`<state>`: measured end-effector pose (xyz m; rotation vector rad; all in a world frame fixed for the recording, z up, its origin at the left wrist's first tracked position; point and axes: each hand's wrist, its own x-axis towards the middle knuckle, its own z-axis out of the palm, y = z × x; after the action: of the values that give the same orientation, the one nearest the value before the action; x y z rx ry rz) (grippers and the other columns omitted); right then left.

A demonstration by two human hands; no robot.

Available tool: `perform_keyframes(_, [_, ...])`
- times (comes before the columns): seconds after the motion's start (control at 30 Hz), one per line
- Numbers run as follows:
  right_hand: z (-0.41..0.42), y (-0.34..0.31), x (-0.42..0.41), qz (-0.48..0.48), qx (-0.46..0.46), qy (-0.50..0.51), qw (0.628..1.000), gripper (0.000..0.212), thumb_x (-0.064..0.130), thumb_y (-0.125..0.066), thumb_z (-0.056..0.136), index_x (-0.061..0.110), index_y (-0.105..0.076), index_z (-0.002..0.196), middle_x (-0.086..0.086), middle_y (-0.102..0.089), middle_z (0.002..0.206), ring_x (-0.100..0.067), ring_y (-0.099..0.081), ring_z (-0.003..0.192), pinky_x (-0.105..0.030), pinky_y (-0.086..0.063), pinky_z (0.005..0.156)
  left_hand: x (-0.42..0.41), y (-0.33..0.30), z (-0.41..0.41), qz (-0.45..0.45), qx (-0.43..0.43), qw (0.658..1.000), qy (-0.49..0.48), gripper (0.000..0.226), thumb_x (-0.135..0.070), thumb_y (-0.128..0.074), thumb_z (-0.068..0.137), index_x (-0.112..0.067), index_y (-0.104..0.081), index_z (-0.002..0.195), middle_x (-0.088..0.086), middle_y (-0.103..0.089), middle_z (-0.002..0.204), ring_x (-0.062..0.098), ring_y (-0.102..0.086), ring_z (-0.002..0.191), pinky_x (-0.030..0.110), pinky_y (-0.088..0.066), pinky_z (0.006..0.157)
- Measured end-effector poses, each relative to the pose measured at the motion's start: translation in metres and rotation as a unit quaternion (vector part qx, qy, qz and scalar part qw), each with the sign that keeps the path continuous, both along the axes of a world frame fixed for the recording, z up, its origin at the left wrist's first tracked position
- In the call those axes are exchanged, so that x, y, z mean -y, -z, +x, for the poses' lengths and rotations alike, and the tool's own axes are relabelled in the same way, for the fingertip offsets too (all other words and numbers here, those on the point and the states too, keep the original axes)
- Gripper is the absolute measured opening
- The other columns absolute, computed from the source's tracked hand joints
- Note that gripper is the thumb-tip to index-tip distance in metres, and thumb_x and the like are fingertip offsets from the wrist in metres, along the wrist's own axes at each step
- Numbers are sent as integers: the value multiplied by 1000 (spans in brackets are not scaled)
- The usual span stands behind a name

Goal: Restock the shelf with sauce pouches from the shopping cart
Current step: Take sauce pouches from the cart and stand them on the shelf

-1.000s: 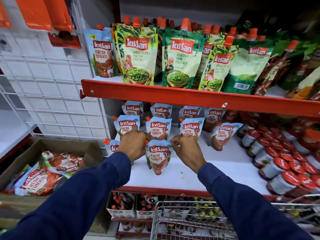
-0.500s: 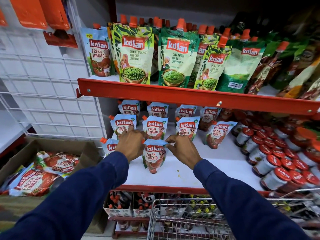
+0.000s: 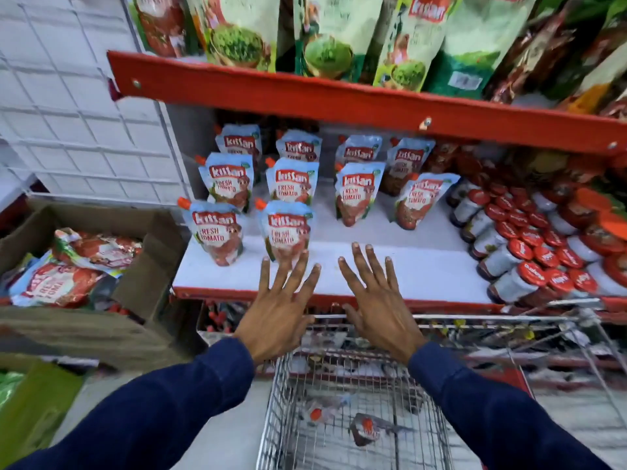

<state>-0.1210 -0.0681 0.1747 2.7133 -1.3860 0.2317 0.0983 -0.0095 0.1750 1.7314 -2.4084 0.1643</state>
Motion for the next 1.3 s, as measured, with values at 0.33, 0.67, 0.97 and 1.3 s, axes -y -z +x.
perform_keyframes(0.33, [-48, 105, -61, 222, -70, -9, 972, 79, 18, -54, 93, 15, -8, 157, -8, 6, 166, -30, 6, 153, -53, -4, 124, -72, 116, -52, 271, -44, 961, -25, 83, -31, -53, 95, -9, -3, 157, 15, 11, 166, 40, 17, 151, 55, -2, 124])
perform_keyframes(0.67, [-51, 178, -69, 347, -78, 35, 934, 50, 2, -64, 82, 22, -64, 128, -4, -68, 128, -25, -61, 119, -33, -50, 94, -93, 166, -86, 369, -100, 916, -120, 37, -32, -63, 91, -19, -59, 125, 7, -68, 118, 28, -56, 112, 40, -53, 90])
perform_keyframes(0.97, [-55, 201, -58, 347, -32, 44, 936, 13, 19, -74, 84, 23, -72, 97, -2, -68, 86, -23, -63, 78, -23, -32, 59, -89, 168, -98, 341, -84, 916, -196, 21, -12, -63, 91, -15, -65, 112, 10, -71, 99, 27, -63, 97, 39, -54, 73])
perform_keyframes(1.3, [-75, 118, -57, 278, 57, 27, 958, 17, 24, -59, 95, 30, -73, 90, 8, -67, 65, -8, -57, 57, -17, -30, 49, -93, 114, -97, 239, -122, 945, -188, 41, 5, -56, 75, -18, -66, 109, 7, -71, 107, 31, -56, 112, 40, -54, 75])
